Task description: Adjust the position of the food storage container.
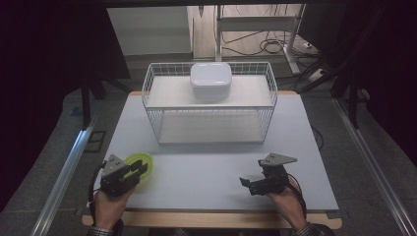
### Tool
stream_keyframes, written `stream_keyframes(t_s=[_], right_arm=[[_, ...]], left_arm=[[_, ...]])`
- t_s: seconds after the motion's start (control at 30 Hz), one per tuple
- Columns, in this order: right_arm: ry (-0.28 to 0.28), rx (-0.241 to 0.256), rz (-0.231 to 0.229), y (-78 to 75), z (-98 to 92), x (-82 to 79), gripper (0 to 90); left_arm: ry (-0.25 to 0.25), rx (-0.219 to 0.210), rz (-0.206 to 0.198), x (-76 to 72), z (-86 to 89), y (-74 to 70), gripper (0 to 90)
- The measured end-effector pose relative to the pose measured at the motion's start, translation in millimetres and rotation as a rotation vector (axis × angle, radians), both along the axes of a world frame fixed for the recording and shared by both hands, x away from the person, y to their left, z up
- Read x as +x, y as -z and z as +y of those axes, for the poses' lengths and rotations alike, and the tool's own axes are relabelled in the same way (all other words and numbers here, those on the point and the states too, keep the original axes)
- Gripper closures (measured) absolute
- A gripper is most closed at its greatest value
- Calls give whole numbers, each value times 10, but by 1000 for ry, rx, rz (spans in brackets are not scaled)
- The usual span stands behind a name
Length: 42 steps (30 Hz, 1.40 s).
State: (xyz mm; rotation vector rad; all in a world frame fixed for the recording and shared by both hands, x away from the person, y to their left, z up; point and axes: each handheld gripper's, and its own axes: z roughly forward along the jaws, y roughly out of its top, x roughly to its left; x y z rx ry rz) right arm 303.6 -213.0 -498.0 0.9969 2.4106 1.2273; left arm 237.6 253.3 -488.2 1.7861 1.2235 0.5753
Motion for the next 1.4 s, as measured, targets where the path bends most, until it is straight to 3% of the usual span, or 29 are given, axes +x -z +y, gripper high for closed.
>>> stream_keyframes(t_s=[0.13,0.4,0.6,0.63,0.8,1.0,1.4], right_arm=[[0,-4,2,7,0,6,30],[-2,0,9,14,-1,13,32],[-4,-4,12,19,6,13,33],[-5,-4,14,23,8,15,34],[-10,-9,20,31,16,15,36],[-12,-17,26,41,25,16,38],[-20,-30,32,51,41,13,41]], left_arm=[[-54,10,6,-9,157,6,895],[-204,21,62,40,502,132,900],[-239,44,110,78,562,204,900],[-253,68,129,95,562,225,900],[-256,82,165,130,546,275,900],[-265,100,176,165,495,292,900],[-190,100,195,276,244,338,900]])
